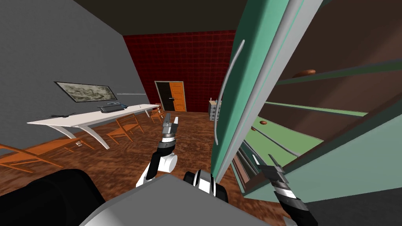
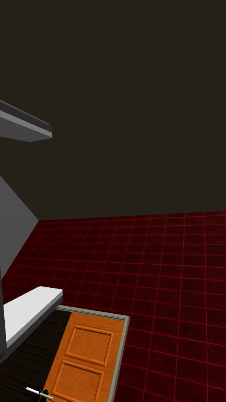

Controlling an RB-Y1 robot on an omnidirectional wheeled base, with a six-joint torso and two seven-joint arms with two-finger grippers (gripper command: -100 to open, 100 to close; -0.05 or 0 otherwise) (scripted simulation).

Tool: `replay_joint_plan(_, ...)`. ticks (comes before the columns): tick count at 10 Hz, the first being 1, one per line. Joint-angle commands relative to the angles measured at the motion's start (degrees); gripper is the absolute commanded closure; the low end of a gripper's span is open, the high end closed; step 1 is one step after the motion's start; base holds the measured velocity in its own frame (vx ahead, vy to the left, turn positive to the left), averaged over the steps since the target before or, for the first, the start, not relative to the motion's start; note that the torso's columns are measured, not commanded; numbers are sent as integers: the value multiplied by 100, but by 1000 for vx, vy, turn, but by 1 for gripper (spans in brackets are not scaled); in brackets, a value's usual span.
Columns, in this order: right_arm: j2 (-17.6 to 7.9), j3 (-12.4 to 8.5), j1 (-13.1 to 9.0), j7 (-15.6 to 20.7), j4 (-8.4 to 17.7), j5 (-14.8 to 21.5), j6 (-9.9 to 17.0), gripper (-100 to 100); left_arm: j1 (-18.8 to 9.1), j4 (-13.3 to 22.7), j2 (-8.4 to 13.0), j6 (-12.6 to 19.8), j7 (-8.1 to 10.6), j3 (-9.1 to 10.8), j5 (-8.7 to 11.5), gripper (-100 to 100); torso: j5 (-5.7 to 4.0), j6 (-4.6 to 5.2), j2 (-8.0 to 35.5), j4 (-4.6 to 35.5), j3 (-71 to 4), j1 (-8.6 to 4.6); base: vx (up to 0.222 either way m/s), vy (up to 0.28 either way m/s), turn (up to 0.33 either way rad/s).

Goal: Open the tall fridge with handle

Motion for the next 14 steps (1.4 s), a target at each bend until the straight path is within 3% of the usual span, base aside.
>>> replay_joint_plan(1,-248,-464,-50,-266,296,196,-291,-100,-1,0,0,0,0,-1,0,0,1,-7,0,0,1,14,18,118,126)
replay_joint_plan(2,-248,-641,-50,-266,296,196,-291,-100,0,0,0,0,0,-1,0,0,3,0,0,0,0,11,15,54,-5)
replay_joint_plan(3,-519,-811,-130,-504,608,370,-587,-100,0,0,0,0,0,0,0,0,-4,1,3,1,2,-12,9,83,219)
replay_joint_plan(6,-528,-1241,-130,-504,667,370,-618,-100,0,0,0,0,0,0,0,0,-2,1,3,0,2,-6,16,53,24)
replay_joint_plan(7,-808,-1458,-210,-743,983,544,-917,-100,0,0,1,0,0,1,0,0,-5,-1,6,2,4,-14,24,97,237)
replay_joint_plan(9,-808,-1789,-210,-743,1038,544,-945,-100,0,0,0,0,0,0,0,0,6,0,-4,-2,-3,20,29,77,50)
replay_joint_plan(10,-1089,-1964,-290,-981,1409,719,-1226,-100,0,0,0,0,0,0,0,0,-2,4,6,0,3,-7,28,83,162)
replay_joint_plan(12,-1089,-2311,-290,-981,1409,719,-1271,-100,0,0,0,0,0,0,0,0,1,-2,1,0,1,7,30,72,76)
replay_joint_plan(13,-1089,-2386,-290,-981,1409,719,-1271,-100,0,0,0,0,0,0,0,0,-2,1,5,1,3,-6,8,16,-19)
replay_joint_plan(14,-1369,-2604,-370,-1219,1708,893,-1570,-100,0,0,1,0,0,1,0,0,-5,0,10,3,6,-14,26,62,227)
